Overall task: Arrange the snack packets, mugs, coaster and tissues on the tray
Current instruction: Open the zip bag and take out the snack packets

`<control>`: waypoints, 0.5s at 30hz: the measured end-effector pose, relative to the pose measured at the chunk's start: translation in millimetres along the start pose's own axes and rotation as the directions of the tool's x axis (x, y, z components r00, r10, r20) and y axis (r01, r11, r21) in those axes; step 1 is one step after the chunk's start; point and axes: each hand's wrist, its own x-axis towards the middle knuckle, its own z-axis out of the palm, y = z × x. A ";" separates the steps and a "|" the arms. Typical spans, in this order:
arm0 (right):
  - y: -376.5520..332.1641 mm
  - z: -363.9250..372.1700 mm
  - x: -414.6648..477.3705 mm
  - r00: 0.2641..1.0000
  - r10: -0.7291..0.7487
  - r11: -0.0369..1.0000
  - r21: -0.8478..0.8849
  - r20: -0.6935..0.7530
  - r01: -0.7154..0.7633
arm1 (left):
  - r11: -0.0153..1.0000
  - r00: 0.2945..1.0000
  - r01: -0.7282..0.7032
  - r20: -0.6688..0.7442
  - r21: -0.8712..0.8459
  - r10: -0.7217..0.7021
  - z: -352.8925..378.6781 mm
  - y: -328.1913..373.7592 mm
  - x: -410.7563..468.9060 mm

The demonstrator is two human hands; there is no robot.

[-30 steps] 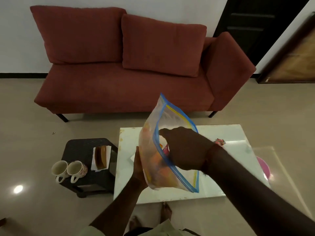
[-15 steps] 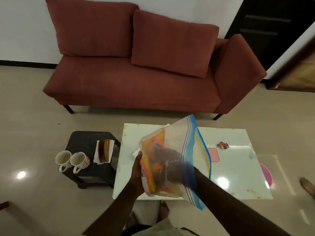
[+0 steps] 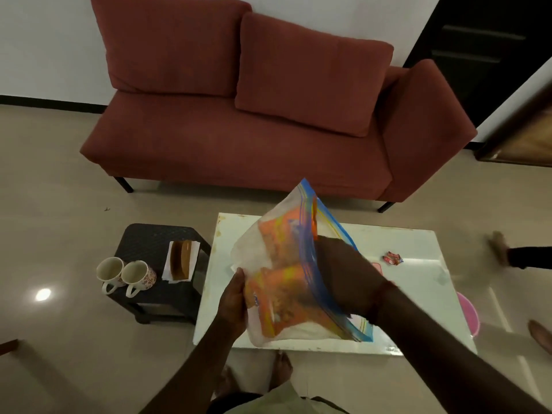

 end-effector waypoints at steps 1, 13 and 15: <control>2.2 -8.1 -3.6 0.999 -0.020 0.999 -0.045 -0.029 0.018 | 1.000 0.999 -0.010 -0.042 -0.018 0.009 -4.3 -1.3 1.6; 50.6 -102.8 -9.6 0.996 -0.003 0.951 0.309 -0.092 0.031 | 0.945 0.999 0.029 -0.021 -0.326 -0.038 -58.4 4.7 22.0; 71.3 -108.9 1.1 0.990 0.047 0.921 0.390 -0.133 0.009 | 0.947 0.997 -0.049 -0.069 -0.318 0.028 -64.8 13.6 30.8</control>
